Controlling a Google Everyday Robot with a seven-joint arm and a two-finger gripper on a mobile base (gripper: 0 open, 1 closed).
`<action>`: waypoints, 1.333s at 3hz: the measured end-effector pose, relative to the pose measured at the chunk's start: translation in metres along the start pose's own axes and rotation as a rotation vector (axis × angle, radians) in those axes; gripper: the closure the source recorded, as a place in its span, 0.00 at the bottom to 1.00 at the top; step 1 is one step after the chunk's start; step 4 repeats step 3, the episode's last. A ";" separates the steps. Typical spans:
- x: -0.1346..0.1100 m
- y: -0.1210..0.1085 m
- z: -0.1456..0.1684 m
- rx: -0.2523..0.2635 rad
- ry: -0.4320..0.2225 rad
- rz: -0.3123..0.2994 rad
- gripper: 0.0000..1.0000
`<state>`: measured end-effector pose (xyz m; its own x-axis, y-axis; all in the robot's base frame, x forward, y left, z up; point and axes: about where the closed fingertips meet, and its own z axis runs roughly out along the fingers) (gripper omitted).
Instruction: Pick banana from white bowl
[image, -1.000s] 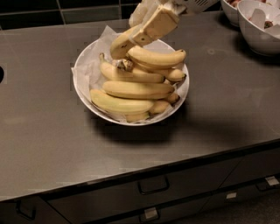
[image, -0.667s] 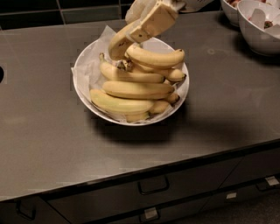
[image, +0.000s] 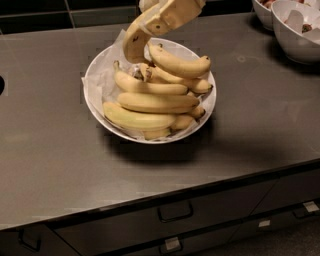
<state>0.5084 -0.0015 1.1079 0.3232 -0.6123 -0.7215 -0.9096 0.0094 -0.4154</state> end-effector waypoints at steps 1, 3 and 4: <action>-0.008 -0.001 -0.001 -0.008 -0.030 -0.016 1.00; -0.019 -0.001 0.005 -0.049 -0.061 -0.033 1.00; -0.019 -0.001 0.005 -0.049 -0.061 -0.033 1.00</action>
Offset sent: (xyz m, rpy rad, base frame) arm -0.0005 0.0116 0.0109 0.0451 0.0071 0.0822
